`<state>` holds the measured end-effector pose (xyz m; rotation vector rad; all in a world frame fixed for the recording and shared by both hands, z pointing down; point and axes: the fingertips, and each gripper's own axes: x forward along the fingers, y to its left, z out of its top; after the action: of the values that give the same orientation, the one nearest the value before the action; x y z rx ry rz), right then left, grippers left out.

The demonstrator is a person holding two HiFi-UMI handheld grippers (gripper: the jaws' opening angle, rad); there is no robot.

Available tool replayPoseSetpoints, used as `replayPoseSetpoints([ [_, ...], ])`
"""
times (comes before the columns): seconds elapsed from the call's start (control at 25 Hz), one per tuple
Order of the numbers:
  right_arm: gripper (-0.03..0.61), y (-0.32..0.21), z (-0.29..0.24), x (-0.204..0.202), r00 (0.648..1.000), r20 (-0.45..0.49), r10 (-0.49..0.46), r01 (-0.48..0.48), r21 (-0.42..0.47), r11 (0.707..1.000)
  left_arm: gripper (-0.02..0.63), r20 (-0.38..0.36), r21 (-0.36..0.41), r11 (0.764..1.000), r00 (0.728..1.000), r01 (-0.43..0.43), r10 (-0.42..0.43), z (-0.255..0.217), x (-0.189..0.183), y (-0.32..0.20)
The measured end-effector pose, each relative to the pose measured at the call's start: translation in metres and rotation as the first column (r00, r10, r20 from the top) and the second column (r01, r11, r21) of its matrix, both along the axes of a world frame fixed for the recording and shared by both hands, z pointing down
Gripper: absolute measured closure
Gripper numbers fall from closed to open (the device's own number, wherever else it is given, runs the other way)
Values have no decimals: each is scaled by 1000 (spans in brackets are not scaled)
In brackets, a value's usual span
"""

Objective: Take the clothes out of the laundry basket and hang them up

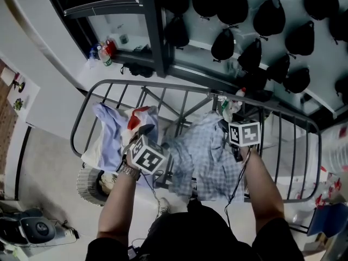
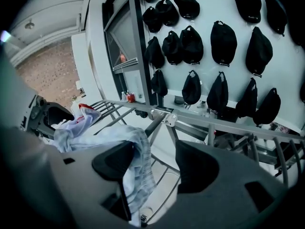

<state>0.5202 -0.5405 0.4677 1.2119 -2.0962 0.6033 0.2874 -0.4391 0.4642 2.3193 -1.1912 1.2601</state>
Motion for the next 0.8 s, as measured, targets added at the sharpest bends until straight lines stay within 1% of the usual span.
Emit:
replayPoseSetpoints([
  [0.16, 290, -1, 2, 0, 999, 15, 32, -32, -8, 999, 298, -64, -44, 994, 993, -100, 97, -1, 11, 15],
  [0.28, 287, -2, 4, 1, 998, 26, 54, -53, -16, 998, 298, -104, -55, 986, 983, -156, 150, -2, 16, 24],
  [0.36, 284, -3, 6, 1, 998, 28, 63, -63, -19, 998, 298, -120, -29, 980, 974, -197, 192, -7, 19, 27],
  [0.4, 284, -3, 7, 1, 997, 30, 71, -70, -21, 997, 298, -122, 7, 973, 966, -229, 228, -12, 22, 29],
  [0.44, 282, -4, 8, 2, 996, 32, 82, -82, -25, 996, 298, -110, 58, 961, 955, -270, 275, -18, 25, 30],
  [0.48, 279, -6, 9, 4, 995, 36, 98, -97, -28, 995, 298, -76, 110, 942, 943, -316, 325, -23, 26, 32],
  [0.52, 279, -7, 10, 7, 992, 42, 116, -115, -31, 993, 298, -21, 148, 923, 931, -356, 363, -26, 26, 33],
  [0.56, 279, -9, 10, 9, 989, 51, 135, -134, -31, 991, 298, 42, 166, 907, 922, -387, 386, -26, 22, 33],
  [0.6, 284, -11, 9, 12, 987, 61, 148, -147, -31, 989, 298, 98, 169, 898, 914, -406, 395, -24, 18, 33],
  [0.64, 284, -12, 9, 12, 986, 67, 152, -150, -32, 988, 298, 130, 169, 895, 910, -412, 395, -23, 13, 33],
  [0.68, 284, -11, 9, 11, 987, 69, 146, -144, -33, 989, 298, 130, 174, 898, 913, -405, 387, -23, 11, 33],
  [0.72, 282, -10, 9, 9, 988, 67, 137, -135, -34, 990, 298, 100, 187, 903, 922, -386, 373, -25, 10, 32],
  [0.8, 282, -9, 9, 3, 991, 68, 118, -116, -35, 993, 298, 0, 228, 917, 942, -326, 335, -34, 11, 29],
])
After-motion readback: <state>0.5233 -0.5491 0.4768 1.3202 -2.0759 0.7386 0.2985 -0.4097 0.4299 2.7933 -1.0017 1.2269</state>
